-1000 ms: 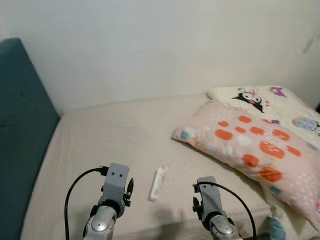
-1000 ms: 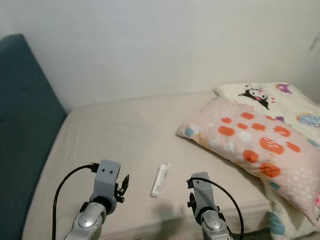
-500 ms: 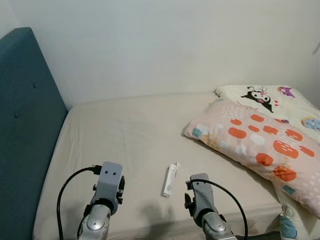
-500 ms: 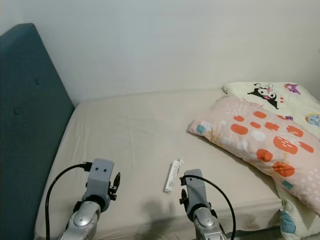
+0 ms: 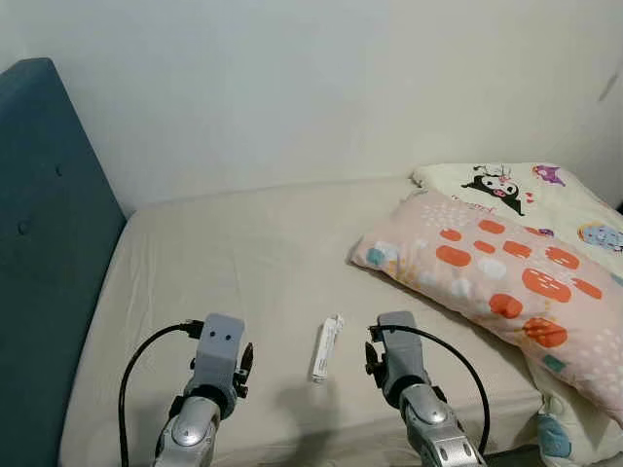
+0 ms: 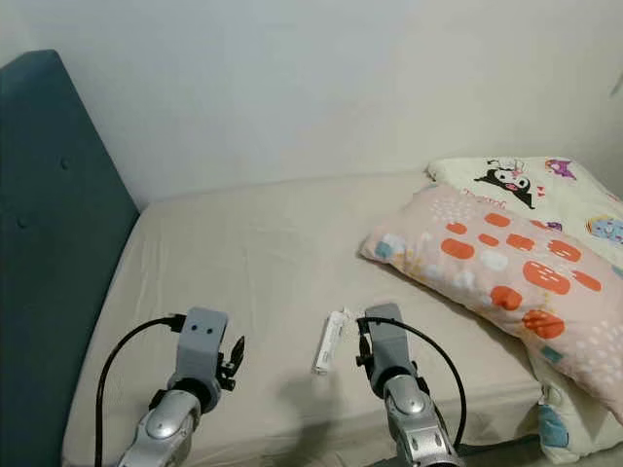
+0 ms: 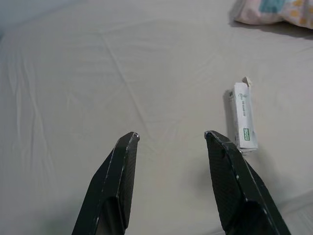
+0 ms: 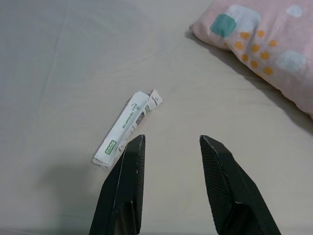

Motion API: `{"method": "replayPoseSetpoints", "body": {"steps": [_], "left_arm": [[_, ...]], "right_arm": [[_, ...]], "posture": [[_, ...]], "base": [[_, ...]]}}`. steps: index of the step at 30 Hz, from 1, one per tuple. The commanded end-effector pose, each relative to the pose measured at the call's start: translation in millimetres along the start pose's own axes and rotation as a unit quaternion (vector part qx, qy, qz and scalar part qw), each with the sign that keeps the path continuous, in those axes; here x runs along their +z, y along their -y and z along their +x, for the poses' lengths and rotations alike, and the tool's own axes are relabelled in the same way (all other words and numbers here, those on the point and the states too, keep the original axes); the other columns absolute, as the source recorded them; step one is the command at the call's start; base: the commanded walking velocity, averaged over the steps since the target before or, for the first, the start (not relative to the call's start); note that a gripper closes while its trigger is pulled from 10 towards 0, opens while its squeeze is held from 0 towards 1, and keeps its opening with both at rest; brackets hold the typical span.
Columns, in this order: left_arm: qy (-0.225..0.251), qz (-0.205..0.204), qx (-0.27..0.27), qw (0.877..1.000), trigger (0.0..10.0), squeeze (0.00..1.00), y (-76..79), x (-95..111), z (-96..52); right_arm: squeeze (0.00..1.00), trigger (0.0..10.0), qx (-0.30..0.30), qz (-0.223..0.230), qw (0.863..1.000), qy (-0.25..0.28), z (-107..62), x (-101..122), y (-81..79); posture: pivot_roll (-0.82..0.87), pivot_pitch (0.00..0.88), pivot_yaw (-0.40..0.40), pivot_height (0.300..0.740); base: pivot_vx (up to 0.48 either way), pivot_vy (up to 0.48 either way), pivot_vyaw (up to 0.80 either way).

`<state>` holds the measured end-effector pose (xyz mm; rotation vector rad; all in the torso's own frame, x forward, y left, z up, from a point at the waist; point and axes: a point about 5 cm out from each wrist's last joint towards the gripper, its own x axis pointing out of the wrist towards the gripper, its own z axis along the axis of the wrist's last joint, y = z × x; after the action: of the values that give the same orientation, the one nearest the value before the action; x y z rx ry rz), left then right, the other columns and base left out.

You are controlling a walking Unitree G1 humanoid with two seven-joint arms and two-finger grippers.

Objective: Clean up the room

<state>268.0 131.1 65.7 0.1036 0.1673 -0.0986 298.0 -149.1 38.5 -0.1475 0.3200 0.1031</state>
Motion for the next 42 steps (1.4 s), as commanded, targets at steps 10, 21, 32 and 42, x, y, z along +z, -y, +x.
{"method": "replayPoseSetpoints", "body": {"steps": [10,21,32,42], "left_arm": [[-0.011,-0.005,-0.003,1.0,10.0,0.0,-1.2,-6,-4.0],[-0.009,0.002,-0.01,1.0,10.0,0.0,0.2,-5,-4.2],[-0.005,0.012,-0.019,1.0,10.0,0.0,2.8,1,-1.1],[-0.003,0.028,-0.018,0.999,10.0,0.0,-0.3,8,7.4]], "right_arm": [[0.0,10.0,0.007,-0.004,1.0,-0.001,0.6,-4,-0.2],[0.0,10.0,0.002,-0.003,1.0,0.004,-0.3,-6,0.2],[0.0,10.0,-0.005,0.0,1.0,0.007,-1.3,-7,1.2],[0.0,10.0,-0.008,0.01,1.0,0.017,3.3,0,3.0]], "posture": [[-0.02,0.09,-0.01,0.656],[-0.02,0.091,-0.004,0.631],[-0.01,0.109,0.003,0.631],[0.02,0.142,0.02,0.626]], "base": [[0.0,0.0,0.0],[0.0,0.0,0.0],[0.0,0.0,0.0],[0.0,0.0,0.0]]}}
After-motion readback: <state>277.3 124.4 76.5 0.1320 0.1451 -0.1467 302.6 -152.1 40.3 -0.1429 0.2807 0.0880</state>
